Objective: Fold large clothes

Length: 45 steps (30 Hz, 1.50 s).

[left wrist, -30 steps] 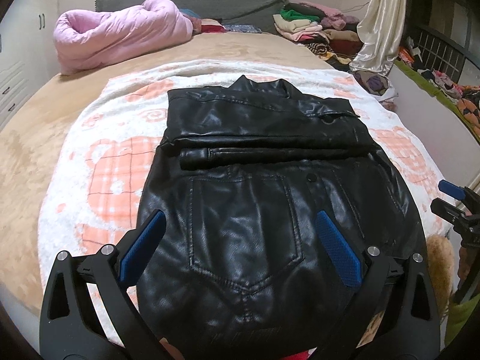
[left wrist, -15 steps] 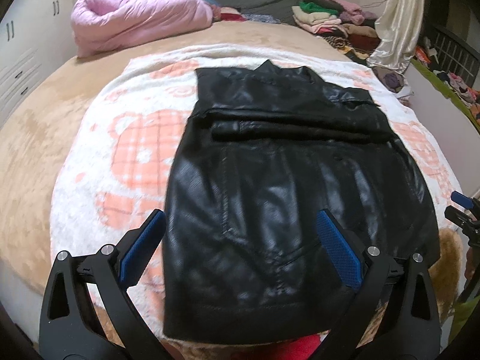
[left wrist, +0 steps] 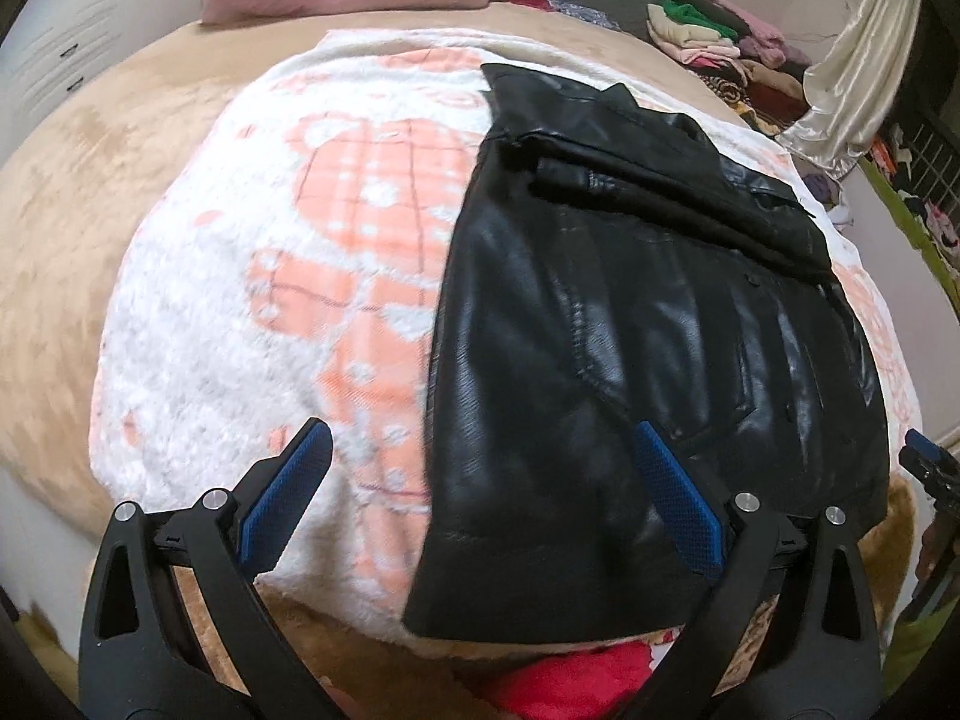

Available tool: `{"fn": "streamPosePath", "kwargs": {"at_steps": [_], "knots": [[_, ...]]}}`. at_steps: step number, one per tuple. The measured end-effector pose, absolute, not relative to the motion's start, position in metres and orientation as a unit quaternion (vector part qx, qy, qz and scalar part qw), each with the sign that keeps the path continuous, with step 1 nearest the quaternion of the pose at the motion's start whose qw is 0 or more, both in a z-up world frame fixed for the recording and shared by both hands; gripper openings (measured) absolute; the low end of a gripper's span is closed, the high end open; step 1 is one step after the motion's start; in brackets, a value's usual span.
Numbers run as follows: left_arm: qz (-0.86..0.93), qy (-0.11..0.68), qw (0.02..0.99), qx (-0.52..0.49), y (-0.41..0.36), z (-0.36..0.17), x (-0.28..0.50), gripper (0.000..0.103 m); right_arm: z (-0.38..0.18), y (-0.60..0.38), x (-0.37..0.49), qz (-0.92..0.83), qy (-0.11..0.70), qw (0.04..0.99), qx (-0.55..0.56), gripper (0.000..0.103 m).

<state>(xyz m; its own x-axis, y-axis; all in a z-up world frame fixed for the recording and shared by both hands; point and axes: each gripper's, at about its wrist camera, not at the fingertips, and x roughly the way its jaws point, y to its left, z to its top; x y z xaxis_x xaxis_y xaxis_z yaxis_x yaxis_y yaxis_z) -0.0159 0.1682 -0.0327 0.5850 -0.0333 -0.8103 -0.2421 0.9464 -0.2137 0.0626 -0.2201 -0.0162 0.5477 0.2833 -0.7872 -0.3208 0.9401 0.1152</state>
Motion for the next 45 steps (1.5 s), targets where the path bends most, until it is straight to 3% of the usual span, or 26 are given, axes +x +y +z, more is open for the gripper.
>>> {"fn": "streamPosePath", "kwargs": {"at_steps": [1,3,6,8,14,18,22,25,27,28,29,32,36,45], "knots": [[0.054,0.453,0.876,-0.16,0.171,-0.035,-0.019,0.088,-0.019,-0.221,0.062,0.172,0.447,0.878,-0.021,0.098],[0.043,0.458,0.871,-0.171,0.174,-0.04,-0.022,0.068,-0.022,-0.222,0.061,0.173,0.452,0.875,-0.022,0.098],[0.027,0.469,0.862,-0.19,0.178,-0.05,-0.028,0.046,-0.029,-0.224,0.059,0.175,0.462,0.869,-0.022,0.098],[0.01,0.474,0.857,-0.204,0.178,-0.055,-0.031,0.041,-0.033,-0.226,0.057,0.177,0.468,0.866,-0.017,0.098],[-0.007,0.484,0.849,-0.211,0.172,-0.066,-0.035,0.04,-0.045,-0.232,0.053,0.187,0.489,0.852,-0.001,0.098],[-0.016,0.485,0.847,-0.215,0.171,-0.068,-0.033,0.05,-0.051,-0.232,0.052,0.196,0.498,0.845,0.008,0.098],[-0.014,0.486,0.847,-0.214,0.17,-0.075,-0.029,0.051,-0.059,-0.23,0.055,0.204,0.507,0.837,0.014,0.097],[-0.01,0.482,0.849,-0.217,0.172,-0.074,-0.031,0.036,-0.072,-0.232,0.055,0.211,0.518,0.828,0.035,0.077],[-0.011,0.478,0.85,-0.22,0.173,-0.072,-0.034,0.021,-0.071,-0.233,0.052,0.21,0.511,0.833,0.03,0.056],[-0.012,0.476,0.852,-0.219,0.172,-0.071,-0.035,0.019,-0.067,-0.238,0.05,0.217,0.505,0.835,0.04,0.033],[-0.014,0.474,0.853,-0.219,0.171,-0.069,-0.036,0.015,-0.065,-0.242,0.049,0.228,0.501,0.833,0.056,0.022],[-0.017,0.469,0.857,-0.214,0.168,-0.062,-0.039,0.012,-0.057,-0.246,0.043,0.251,0.487,0.833,0.071,0.014],[-0.029,0.453,0.862,-0.225,0.171,-0.045,-0.048,0.006,-0.037,-0.251,0.031,0.273,0.468,0.837,0.075,0.012],[-0.073,0.387,0.885,-0.248,0.176,0.017,-0.066,0.004,0.042,-0.276,0.013,0.326,0.376,0.859,0.125,0.011]]}}
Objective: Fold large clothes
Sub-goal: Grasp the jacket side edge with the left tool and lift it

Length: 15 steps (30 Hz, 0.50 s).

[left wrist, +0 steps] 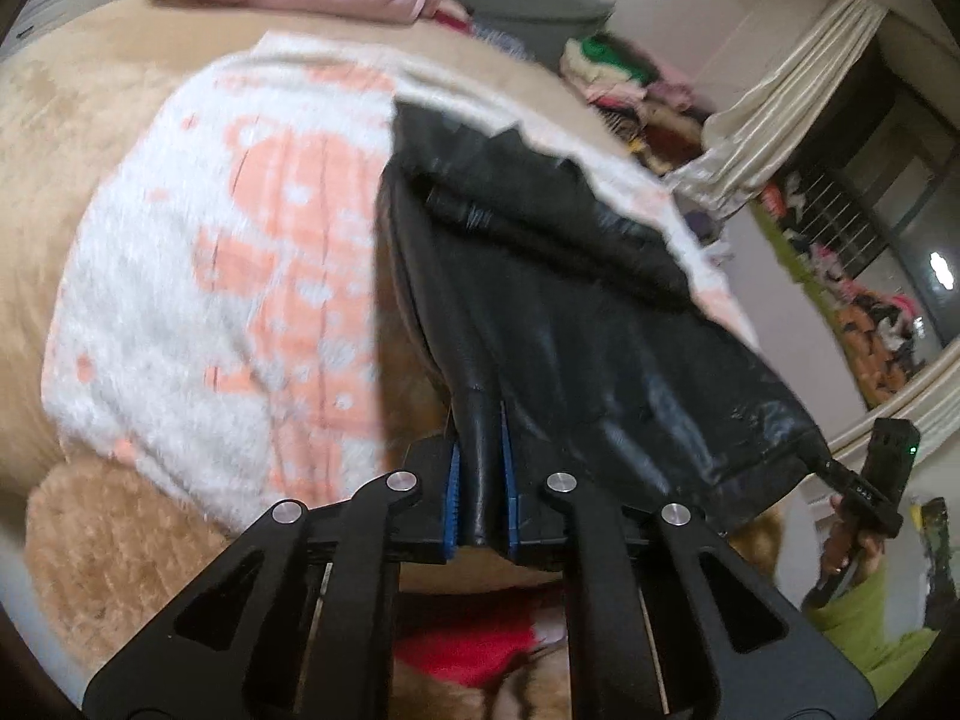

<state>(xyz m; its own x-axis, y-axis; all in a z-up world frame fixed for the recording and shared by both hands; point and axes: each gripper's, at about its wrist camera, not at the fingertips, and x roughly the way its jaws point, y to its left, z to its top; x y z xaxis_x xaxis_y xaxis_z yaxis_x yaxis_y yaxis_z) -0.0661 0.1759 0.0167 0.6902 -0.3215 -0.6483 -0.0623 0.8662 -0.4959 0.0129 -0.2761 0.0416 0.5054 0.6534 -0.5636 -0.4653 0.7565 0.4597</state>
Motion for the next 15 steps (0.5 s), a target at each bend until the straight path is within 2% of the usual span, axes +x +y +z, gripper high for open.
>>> {"fn": "streamPosePath", "kwargs": {"at_steps": [5,15], "knots": [[-0.085,0.34,0.901,-0.255,0.186,0.056,-0.046,0.004,0.077,-0.281,0.038,0.327,0.324,0.873,0.163,0.011],[-0.085,0.297,0.911,-0.272,0.197,0.087,0.021,0.004,0.119,-0.269,0.099,0.302,0.274,0.894,0.184,0.01]]}}
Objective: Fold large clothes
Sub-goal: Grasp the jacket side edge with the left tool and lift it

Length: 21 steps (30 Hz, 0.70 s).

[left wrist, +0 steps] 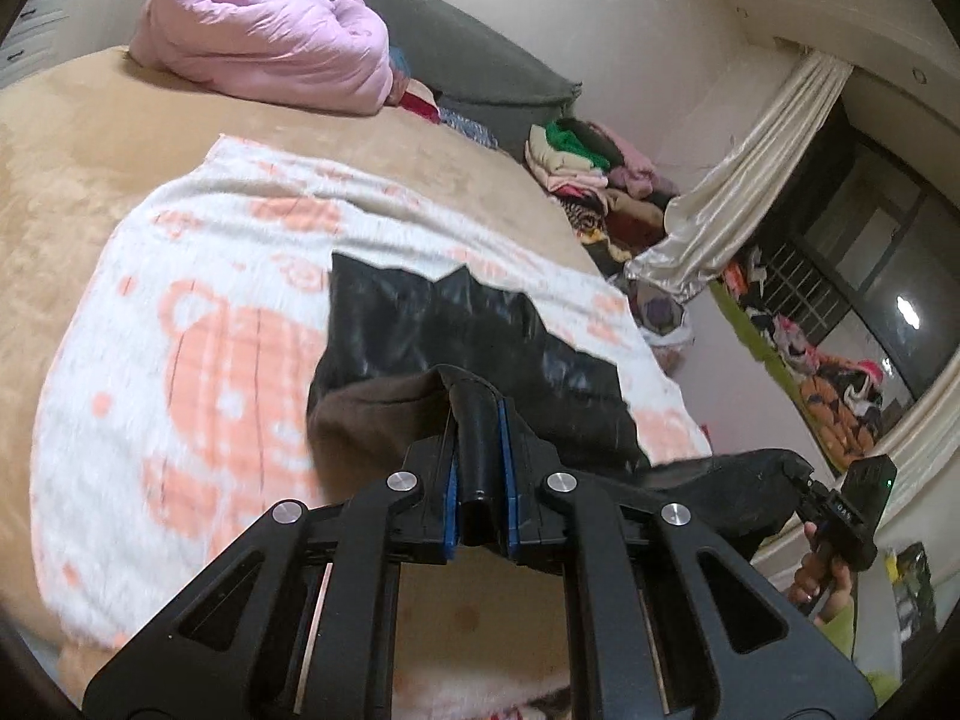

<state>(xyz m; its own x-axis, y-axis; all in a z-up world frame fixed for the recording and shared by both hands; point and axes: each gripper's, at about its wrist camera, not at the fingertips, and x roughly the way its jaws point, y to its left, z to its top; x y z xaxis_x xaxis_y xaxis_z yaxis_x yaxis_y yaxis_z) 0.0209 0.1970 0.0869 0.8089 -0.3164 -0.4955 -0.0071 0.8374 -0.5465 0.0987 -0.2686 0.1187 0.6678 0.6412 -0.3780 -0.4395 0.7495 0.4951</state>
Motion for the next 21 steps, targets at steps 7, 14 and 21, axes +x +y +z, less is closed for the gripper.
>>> {"fn": "streamPosePath", "kwargs": {"at_steps": [7,14,21], "knots": [[-0.075,0.295,0.912,-0.276,0.207,0.09,0.061,0.005,0.122,-0.259,0.146,0.28,0.267,0.9,0.202,0.01],[-0.06,0.301,0.91,-0.279,0.213,0.089,0.101,0.005,0.12,-0.245,0.195,0.257,0.273,0.904,0.206,0.01],[-0.046,0.313,0.908,-0.273,0.216,0.08,0.135,0.005,0.109,-0.237,0.235,0.234,0.29,0.904,0.212,0.01]]}}
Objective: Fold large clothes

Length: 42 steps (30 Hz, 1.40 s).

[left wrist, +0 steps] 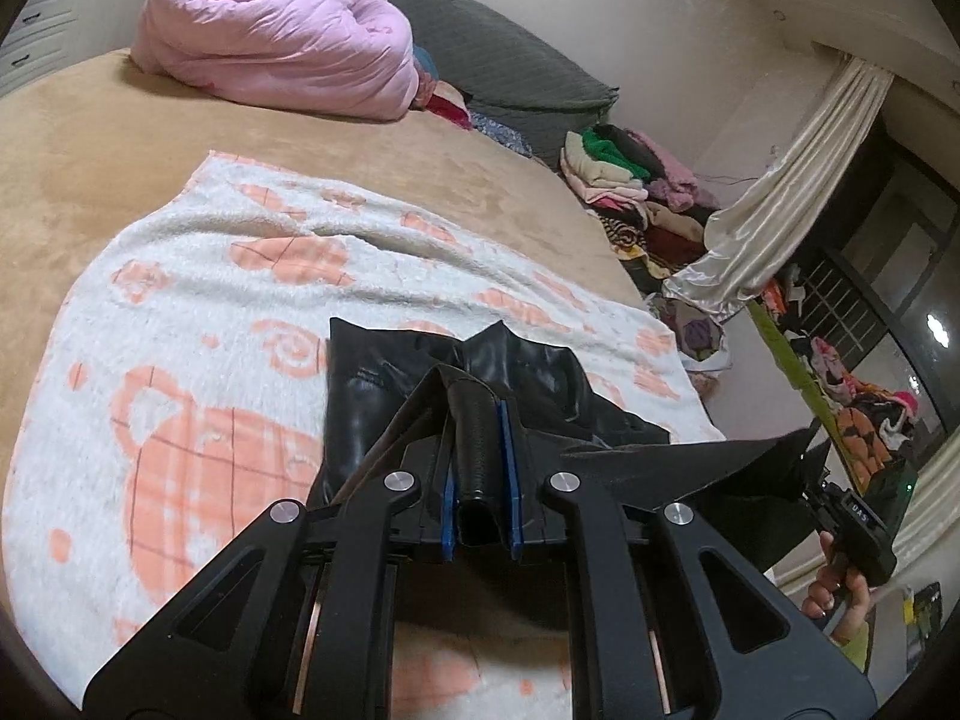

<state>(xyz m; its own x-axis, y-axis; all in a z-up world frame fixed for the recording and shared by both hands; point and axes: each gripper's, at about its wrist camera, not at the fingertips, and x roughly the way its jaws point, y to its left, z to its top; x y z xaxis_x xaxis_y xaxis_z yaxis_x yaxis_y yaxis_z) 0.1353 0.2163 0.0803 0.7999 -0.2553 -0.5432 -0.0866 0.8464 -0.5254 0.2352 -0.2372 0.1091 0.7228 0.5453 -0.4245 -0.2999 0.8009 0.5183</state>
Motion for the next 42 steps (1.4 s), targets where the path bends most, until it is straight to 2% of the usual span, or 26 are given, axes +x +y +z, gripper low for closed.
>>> {"fn": "streamPosePath", "kwargs": {"at_steps": [22,29,31,35,38,39,40,41,42], "knots": [[-0.007,0.366,0.897,-0.246,0.227,0.011,0.227,0.009,0.034,-0.217,0.333,0.178,0.346,0.903,0.18,0.01],[-0.018,0.379,0.897,-0.226,0.224,0.003,0.24,0.02,0.018,-0.219,0.347,0.18,0.363,0.898,0.174,0.016],[-0.028,0.377,0.898,-0.226,0.223,0.006,0.243,0.025,0.019,-0.22,0.348,0.19,0.362,0.896,0.17,0.022],[-0.039,0.357,0.902,-0.24,0.226,0.016,0.239,0.045,0.023,-0.219,0.346,0.204,0.354,0.898,0.166,0.026],[-0.028,0.332,0.915,-0.228,0.228,0.031,0.231,0.048,0.025,-0.216,0.345,0.212,0.349,0.899,0.158,0.033],[-0.025,0.327,0.918,-0.223,0.228,0.035,0.23,0.048,0.027,-0.215,0.344,0.21,0.346,0.901,0.154,0.041],[-0.022,0.322,0.92,-0.22,0.23,0.038,0.228,0.048,0.029,-0.215,0.343,0.203,0.341,0.906,0.147,0.056],[-0.02,0.322,0.921,-0.217,0.23,0.039,0.228,0.048,0.032,-0.215,0.342,0.198,0.335,0.911,0.136,0.062],[-0.014,0.325,0.922,-0.212,0.23,0.039,0.228,0.048,0.034,-0.214,0.341,0.197,0.331,0.914,0.128,0.062]]}}
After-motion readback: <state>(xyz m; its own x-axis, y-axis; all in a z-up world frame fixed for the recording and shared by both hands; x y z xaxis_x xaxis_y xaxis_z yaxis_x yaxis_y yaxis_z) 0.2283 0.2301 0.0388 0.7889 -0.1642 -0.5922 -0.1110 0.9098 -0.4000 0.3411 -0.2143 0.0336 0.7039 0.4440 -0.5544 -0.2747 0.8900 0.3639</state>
